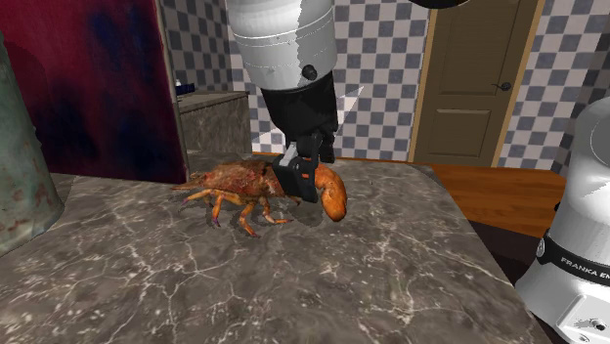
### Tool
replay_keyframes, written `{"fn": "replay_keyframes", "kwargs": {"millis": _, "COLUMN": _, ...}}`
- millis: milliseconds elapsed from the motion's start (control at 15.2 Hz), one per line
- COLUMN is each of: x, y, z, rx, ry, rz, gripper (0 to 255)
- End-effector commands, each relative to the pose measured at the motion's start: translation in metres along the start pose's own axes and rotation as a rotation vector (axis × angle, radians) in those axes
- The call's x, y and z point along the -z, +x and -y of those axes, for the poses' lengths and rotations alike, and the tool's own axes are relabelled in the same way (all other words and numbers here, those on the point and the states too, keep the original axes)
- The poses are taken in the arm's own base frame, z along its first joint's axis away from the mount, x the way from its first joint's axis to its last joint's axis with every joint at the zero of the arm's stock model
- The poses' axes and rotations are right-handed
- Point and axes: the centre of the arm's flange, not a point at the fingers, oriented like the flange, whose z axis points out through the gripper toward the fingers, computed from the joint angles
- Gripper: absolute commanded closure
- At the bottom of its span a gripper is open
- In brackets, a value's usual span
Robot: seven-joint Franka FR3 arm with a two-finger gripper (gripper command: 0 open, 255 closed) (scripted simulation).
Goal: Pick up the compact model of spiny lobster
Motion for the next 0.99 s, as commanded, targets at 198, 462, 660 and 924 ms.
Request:
{"fn": "replay_keyframes", "kwargs": {"millis": 198, "x": 0.0, "y": 0.001, "z": 0.0, "rx": 0.0, "ry": 0.0, "rz": 0.002, "gripper": 255}}
{"fn": "replay_keyframes", "kwargs": {"millis": 462, "x": 0.018, "y": 0.001, "z": -0.009, "rx": 0.0, "ry": 0.0, "rz": 0.002, "gripper": 255}}
{"fn": "replay_keyframes", "kwargs": {"millis": 660, "x": 0.032, "y": 0.001, "z": -0.017, "rx": 0.0, "ry": 0.0, "rz": 0.002, "gripper": 255}}
{"fn": "replay_keyframes", "kwargs": {"millis": 924, "x": 0.051, "y": 0.001, "z": -0.027, "rx": 0.0, "ry": 0.0, "rz": 0.002, "gripper": 255}}
